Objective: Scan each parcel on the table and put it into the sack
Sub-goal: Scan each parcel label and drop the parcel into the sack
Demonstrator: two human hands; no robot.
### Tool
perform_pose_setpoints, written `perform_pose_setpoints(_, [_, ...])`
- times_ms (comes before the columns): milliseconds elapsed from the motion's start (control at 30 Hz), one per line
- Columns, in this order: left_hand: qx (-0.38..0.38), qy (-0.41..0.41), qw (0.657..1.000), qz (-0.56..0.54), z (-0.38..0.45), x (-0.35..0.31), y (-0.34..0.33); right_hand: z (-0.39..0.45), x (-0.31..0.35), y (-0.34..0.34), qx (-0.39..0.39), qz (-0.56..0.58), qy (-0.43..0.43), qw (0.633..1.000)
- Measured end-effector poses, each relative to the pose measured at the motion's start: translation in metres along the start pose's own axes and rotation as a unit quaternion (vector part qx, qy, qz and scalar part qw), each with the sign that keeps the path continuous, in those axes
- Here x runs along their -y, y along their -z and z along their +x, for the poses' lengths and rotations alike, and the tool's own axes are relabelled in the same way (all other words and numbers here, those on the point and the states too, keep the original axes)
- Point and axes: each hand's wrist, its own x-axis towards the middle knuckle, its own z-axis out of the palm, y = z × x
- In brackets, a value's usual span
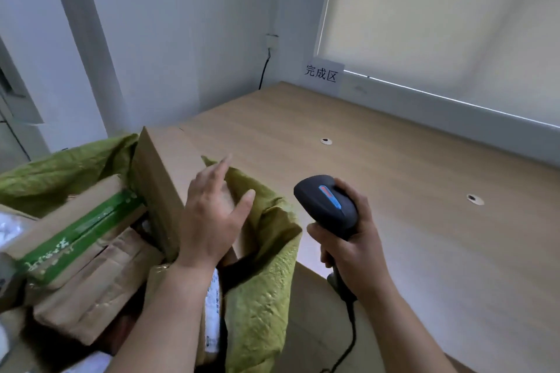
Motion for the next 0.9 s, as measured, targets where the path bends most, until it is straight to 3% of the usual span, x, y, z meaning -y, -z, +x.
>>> perform_pose_setpoints(333, [0.145, -0.043, 0.987, -0.056, -0.039, -0.059, -0.060, -0.052, 0.015, 0.074, -0.114, -0.016, -0.025, 0.993])
perform_pose_setpoints(900, [0.255, -0.157, 0.949, -0.096, -0.172, -0.239, -0.197, -0.196, 0.039, 0.303, -0.274, -0.050, -0.011, 0.960])
